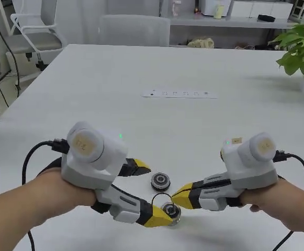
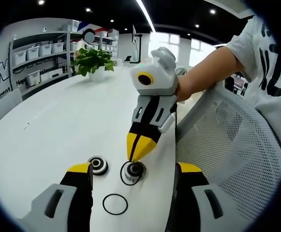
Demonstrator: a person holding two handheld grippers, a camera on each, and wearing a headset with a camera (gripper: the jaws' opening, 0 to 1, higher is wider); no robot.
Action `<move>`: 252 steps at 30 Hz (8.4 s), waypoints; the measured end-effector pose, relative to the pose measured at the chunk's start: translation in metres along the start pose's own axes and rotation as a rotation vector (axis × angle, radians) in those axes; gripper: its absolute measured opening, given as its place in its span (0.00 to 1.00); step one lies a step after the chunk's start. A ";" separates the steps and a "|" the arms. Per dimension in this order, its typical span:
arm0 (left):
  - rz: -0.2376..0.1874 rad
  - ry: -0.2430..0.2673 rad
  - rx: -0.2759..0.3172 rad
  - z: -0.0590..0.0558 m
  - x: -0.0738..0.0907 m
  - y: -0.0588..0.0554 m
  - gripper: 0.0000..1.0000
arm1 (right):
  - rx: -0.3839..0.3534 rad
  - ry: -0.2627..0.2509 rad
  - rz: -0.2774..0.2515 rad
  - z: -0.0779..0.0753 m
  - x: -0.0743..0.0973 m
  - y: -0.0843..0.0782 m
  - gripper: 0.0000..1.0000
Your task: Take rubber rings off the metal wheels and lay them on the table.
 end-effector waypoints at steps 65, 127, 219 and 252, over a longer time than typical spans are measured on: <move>0.046 0.129 0.074 -0.001 0.057 -0.033 0.76 | -0.063 -0.035 0.020 -0.002 -0.057 0.002 0.07; 0.059 0.094 0.136 0.058 -0.030 -0.008 0.35 | 0.019 -0.160 -0.040 -0.046 -0.005 -0.005 0.32; 0.089 0.215 0.048 0.055 -0.065 -0.023 0.06 | 0.133 -0.179 0.036 -0.050 -0.028 -0.012 0.17; 0.075 0.222 0.046 0.054 -0.064 -0.024 0.06 | -0.052 -0.225 -0.006 -0.061 -0.016 -0.013 0.00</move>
Point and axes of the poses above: the centre of the closed fingertips' face, and the gripper's own axes: x roughly backward along the fingers, z roughly to its left, y roughly out of its top, the point moved 9 cm from there along x, roughly backward along the fingers, and after that the axes turned 5 degrees about -z, right-handed, at the moved point
